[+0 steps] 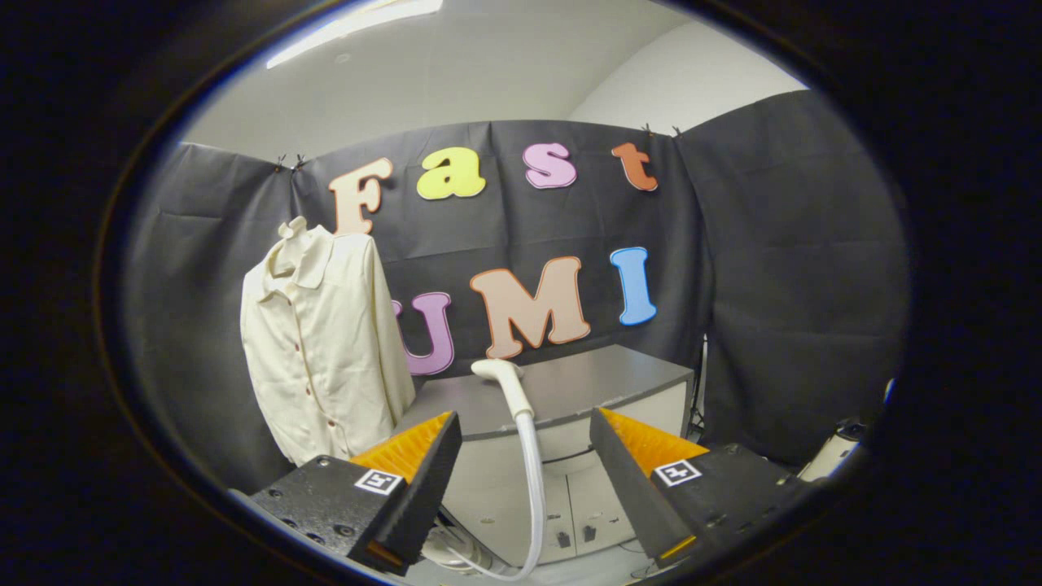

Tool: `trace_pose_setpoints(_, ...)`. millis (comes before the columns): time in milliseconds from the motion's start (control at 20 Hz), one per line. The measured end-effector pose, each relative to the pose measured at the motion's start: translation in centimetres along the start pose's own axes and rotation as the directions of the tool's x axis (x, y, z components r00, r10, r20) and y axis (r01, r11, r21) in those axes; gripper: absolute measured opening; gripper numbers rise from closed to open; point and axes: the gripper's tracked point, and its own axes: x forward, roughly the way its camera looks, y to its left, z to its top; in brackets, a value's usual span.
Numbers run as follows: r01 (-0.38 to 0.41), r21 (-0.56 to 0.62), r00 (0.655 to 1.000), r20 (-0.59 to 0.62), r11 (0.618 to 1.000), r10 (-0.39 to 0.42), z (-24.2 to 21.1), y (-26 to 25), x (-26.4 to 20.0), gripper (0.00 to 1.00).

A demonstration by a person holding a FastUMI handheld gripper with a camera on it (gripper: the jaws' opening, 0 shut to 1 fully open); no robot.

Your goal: Iron the clothes twice with a garment steamer, once on the left side and once on the right side.

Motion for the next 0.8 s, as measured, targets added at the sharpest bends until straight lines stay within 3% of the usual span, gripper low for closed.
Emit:
trace_pose_setpoints(500, -0.094, -0.011, 0.994, -0.058, 0.995, 0.094, 2.3, 1.3, 10.6, 0.97)
trace_pose_setpoints(800, -0.132, -0.034, 0.969, -0.215, 0.991, 0.122, 0.4, 2.2, 20.0, 0.97)
